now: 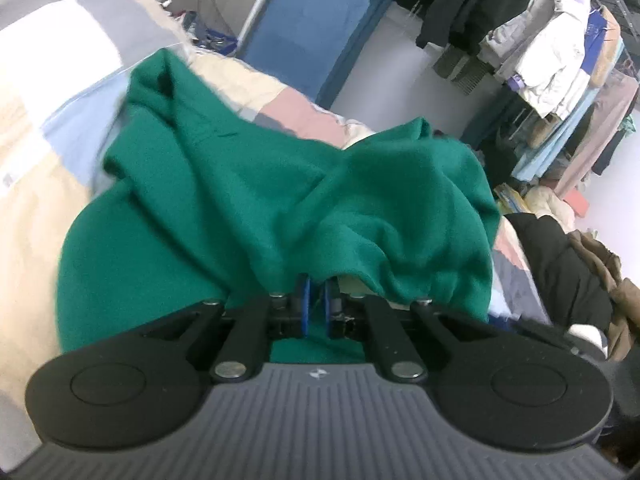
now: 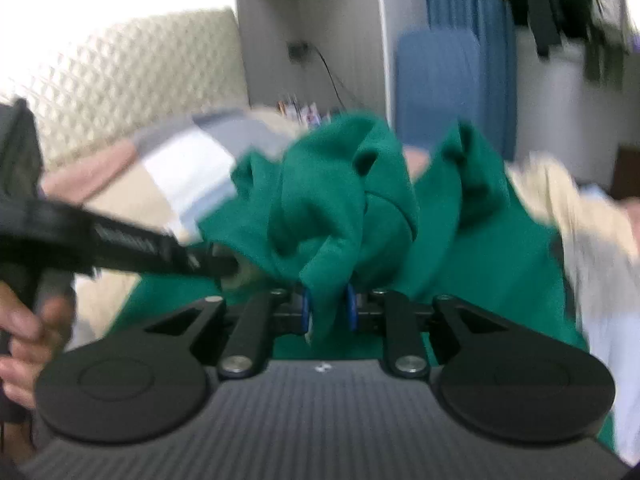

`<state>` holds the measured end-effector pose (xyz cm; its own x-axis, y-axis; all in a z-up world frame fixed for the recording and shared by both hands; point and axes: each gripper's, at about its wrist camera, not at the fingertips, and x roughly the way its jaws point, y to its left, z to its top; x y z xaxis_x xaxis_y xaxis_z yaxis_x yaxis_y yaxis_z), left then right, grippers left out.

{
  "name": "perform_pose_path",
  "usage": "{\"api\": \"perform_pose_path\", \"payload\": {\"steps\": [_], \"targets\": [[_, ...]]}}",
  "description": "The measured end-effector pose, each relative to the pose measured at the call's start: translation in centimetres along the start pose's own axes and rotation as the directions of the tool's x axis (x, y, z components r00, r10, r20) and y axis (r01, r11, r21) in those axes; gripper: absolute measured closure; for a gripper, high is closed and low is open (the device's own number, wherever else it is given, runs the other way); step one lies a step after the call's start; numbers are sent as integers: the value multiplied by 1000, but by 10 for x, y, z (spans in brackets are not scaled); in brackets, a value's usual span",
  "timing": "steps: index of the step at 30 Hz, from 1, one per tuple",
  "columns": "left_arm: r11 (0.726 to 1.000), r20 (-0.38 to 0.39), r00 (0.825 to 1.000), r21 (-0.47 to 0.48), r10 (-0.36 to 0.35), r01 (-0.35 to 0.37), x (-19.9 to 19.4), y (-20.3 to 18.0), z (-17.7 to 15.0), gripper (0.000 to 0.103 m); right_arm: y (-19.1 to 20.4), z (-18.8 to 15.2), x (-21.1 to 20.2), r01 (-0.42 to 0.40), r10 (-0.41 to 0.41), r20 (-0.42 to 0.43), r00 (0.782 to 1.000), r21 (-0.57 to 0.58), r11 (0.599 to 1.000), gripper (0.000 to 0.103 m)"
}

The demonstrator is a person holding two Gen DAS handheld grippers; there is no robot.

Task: Fold large clothes

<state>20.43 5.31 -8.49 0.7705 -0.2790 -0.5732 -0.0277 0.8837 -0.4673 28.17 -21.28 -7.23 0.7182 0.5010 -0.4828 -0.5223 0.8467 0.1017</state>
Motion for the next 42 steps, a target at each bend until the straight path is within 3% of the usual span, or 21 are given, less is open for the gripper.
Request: {"api": "perform_pose_path", "payload": {"steps": [2,3,5,6,8,11,17,22,26,30,32,35,39,42], "targets": [[1000,7,1000,6,-16,16,-7,2,-9,93,-6,-13,-1,5,-4,-31,1000,32,999,80],[1000,17,1000,5,-25,25,-11,1,-13,86,-8,-19,-3,7,-5,-41,999,49,999,79],[999,46,998,21,-34,33,-22,0,-22,70,-16,-26,-11,9,-3,-47,999,115,993,53],[999,56,998,43,-30,27,-20,-6,-21,64,-18,-28,-14,-3,10,-48,999,151,989,45],[997,64,998,81,-16,11,-25,-11,-25,61,-24,-31,-20,-17,27,-43,999,210,978,32],[995,76,996,92,-41,33,-23,-15,-19,52,-28,-32,-30,-8,11,-9,1000,259,966,29],[991,51,998,135,-31,24,-4,-12,-18,52,-45,-26,-31,68,-92,63,994,317,946,28],[991,52,998,134,-22,15,14,-3,-14,52,-65,-21,-9,92,-123,60,991,373,923,27],[993,72,997,114,-23,14,26,5,-8,52,-72,-19,21,56,-78,47,996,357,932,25],[996,71,997,91,-11,4,36,15,-3,52,-64,-18,42,56,-70,40,997,288,956,29],[997,72,997,72,-11,5,37,18,-1,52,-60,-18,41,42,-56,46,997,258,965,57],[998,89,996,52,-21,16,35,22,3,52,-51,-13,29,-5,-14,81,997,231,973,78],[999,127,991,38,-37,32,26,24,6,52,-31,-8,1,-137,108,152,982,189,972,81],[999,148,988,21,-52,50,20,27,9,52,-6,-12,-12,-166,153,125,980,103,981,81]]}}
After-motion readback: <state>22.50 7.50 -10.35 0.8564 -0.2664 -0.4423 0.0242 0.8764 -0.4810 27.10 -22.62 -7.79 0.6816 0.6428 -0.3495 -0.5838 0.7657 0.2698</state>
